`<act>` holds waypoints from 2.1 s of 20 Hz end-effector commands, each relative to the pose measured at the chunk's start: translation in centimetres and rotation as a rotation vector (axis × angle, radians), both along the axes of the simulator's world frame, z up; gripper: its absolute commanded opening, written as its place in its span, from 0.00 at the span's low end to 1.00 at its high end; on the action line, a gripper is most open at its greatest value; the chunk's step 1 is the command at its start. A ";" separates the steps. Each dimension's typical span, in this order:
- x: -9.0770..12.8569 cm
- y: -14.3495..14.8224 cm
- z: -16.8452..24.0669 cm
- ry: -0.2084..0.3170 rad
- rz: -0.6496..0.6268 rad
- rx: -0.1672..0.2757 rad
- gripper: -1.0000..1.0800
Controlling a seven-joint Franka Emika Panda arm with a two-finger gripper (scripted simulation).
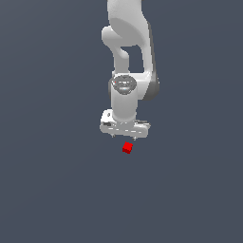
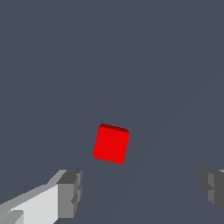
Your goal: Pick up the red cube and move it to a goal position.
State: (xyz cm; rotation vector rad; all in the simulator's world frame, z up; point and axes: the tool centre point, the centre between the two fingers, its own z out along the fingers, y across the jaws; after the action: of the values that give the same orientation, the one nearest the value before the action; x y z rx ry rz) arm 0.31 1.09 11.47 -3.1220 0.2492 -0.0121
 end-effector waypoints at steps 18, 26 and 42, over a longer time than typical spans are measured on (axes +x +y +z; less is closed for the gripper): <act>0.8 2.1 -9.5 0.009 -0.215 -0.009 0.96; 0.8 2.1 -9.5 0.009 -0.215 -0.009 0.00; -0.3 2.3 -5.5 0.009 -0.214 -0.009 0.00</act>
State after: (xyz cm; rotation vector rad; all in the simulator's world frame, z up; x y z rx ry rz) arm 0.16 3.36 5.12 -3.0878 0.5834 0.0023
